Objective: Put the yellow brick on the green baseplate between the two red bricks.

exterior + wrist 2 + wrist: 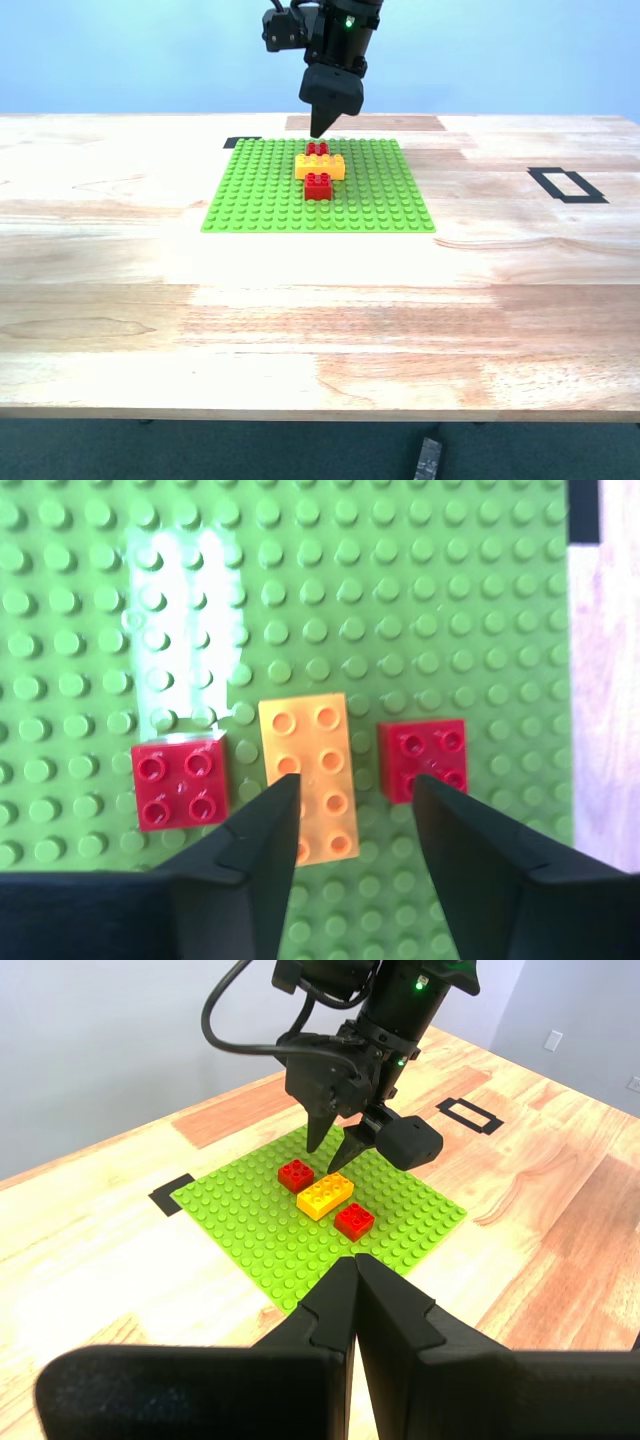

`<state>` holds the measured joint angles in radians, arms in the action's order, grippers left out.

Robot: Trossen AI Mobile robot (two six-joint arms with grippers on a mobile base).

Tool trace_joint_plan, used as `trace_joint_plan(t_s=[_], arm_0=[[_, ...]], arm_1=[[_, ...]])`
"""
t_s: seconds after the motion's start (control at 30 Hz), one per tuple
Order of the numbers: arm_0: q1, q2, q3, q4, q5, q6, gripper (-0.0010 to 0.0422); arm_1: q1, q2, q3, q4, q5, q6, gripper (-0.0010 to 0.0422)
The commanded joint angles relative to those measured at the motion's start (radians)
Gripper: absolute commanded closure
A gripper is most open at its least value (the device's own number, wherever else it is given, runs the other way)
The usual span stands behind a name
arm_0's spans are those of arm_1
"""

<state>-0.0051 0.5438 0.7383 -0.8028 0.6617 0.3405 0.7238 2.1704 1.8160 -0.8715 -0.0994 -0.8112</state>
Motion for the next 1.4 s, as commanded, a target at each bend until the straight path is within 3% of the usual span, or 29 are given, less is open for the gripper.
trace_joint_plan(t_s=[0.03,0.27,1.4], arm_0=[[0.0,0.0,0.0,-0.003,0.0,0.0,0.0413],[0.0,0.0,0.0,0.0,0.0,0.0,0.0413],[0.0,0.0,0.0,-0.005,-0.008,0.026,0.0413]], arm_1=[[0.0,0.002,-0.008,-0.001,0.0,0.0,0.0309],[0.002,0.002,-0.011,-0.014,-0.008,-0.004,0.0416],[0.002,0.068,-0.074,0.068,-0.033,0.011,0.0406]])
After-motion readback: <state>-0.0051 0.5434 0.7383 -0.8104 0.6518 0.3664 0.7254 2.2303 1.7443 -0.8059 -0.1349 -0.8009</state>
